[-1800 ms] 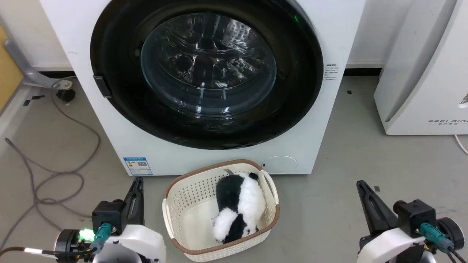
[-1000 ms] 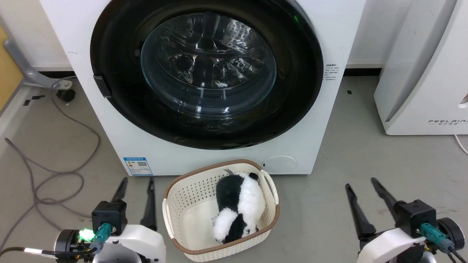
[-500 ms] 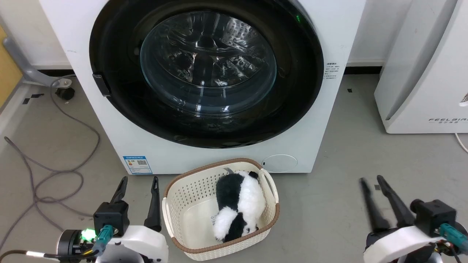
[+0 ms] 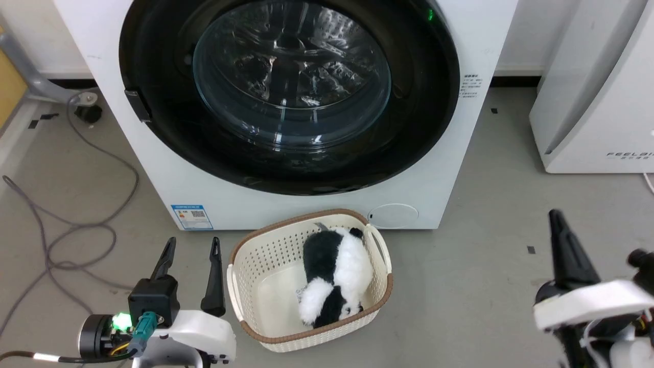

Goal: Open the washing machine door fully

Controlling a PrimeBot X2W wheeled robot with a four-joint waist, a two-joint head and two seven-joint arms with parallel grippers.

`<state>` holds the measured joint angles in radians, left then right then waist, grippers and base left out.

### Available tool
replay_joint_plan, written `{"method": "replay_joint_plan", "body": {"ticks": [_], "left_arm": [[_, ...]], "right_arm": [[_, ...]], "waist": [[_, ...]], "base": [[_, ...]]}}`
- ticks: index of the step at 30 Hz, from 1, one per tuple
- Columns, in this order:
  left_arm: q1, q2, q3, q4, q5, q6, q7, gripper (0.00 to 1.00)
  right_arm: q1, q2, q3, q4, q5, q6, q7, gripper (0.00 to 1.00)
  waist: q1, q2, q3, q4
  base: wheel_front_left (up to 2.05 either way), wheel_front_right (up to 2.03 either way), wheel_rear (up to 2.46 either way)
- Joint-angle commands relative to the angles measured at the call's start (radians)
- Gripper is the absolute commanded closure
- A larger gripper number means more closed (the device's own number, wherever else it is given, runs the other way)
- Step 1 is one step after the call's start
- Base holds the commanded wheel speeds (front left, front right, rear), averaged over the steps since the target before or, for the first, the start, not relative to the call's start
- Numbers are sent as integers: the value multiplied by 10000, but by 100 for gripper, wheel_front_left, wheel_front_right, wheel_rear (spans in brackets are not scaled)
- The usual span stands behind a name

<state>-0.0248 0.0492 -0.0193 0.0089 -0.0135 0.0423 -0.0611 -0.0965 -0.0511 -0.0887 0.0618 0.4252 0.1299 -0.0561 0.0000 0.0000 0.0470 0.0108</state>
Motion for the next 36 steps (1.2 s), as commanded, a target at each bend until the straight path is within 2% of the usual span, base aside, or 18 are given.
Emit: {"method": "replay_joint_plan", "body": {"ticks": [1, 14, 25, 36], "left_arm": [[-213, 7, -22, -14, -105, 78, -105, 0], [-710, 7, -148, -118, -161, 237, -377, 0], [-1162, 8, -296, -242, -229, 410, -607, 0], [-1573, 8, -475, -320, -390, 613, -837, 0]], "right_arm": [[-340, -26, -157, 129, 488, 4, -7, 100], [-2466, -644, -928, 1739, 2891, 4, 441, 100], [-4573, -1110, -902, 2932, 4095, 5, 679, 100], [-6725, -1659, -413, 4077, 4608, 5, 540, 100]], "waist": [[0, 0, 81, 30], [0, 0, 880, 214], [0, 0, 1673, 454], [0, 0, 2487, 770]], "base": [[0, 0, 0], [0, 0, 0], [0, 0, 0], [0, 0, 0]]}}
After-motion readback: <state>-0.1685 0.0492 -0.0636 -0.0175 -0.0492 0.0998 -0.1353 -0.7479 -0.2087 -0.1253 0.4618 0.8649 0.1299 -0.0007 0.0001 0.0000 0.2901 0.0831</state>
